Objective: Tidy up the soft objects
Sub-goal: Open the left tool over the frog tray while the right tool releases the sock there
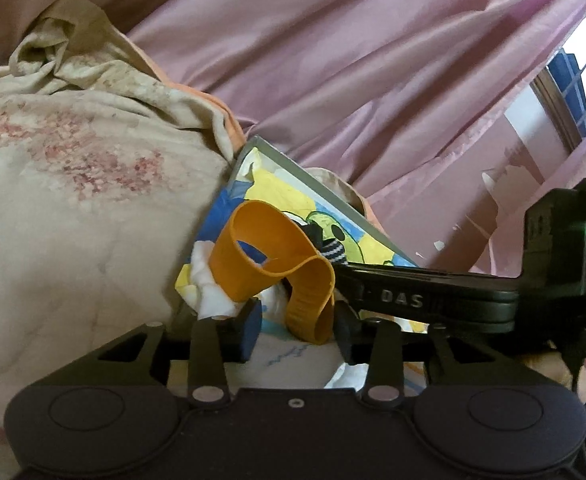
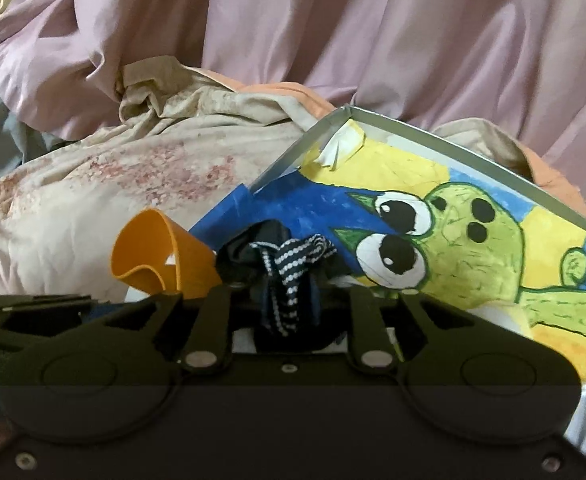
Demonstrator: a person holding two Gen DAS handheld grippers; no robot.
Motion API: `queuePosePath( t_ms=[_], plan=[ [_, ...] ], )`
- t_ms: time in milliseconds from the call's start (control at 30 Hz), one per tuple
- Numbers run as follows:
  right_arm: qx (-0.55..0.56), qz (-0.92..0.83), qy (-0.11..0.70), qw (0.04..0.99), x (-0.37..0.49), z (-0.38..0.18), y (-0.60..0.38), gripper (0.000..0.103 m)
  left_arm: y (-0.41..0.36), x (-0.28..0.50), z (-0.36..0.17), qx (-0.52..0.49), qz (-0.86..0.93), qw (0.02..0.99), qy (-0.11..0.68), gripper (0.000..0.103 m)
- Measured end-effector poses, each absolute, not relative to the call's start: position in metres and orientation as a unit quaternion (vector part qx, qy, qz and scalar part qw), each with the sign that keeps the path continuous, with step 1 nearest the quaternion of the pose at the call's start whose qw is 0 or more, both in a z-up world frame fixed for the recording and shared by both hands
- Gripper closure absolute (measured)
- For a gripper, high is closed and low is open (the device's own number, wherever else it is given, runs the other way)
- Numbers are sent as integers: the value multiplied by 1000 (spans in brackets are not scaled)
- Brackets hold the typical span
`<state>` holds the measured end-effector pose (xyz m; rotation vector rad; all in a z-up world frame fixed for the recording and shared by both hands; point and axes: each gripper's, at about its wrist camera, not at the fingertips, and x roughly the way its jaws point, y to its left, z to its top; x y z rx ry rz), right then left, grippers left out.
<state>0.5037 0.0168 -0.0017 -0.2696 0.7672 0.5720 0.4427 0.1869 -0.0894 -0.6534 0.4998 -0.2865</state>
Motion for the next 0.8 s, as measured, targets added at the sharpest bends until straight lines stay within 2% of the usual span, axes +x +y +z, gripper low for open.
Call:
queuePosePath(
  t_ms=[100, 267, 433, 533, 800],
  plan=[
    [-135, 271, 359, 883, 502, 4, 13, 66, 187, 442, -88, -318, -144, 906, 240, 52],
    [-135, 252, 357, 889, 494, 21, -3, 56, 187, 439, -85, -325, -151, 903, 239, 44],
    [-122, 232, 352, 899, 482, 37, -18, 47, 181, 435, -77, -314, -150, 905, 243, 25],
    [-124, 230, 341, 903, 469, 48, -27, 40, 176, 430, -72, -299, -140, 914, 237, 21],
    [-114, 226, 317, 914, 441, 82, -48, 24, 179, 424, -63, -299, -134, 917, 228, 18]
  ],
)
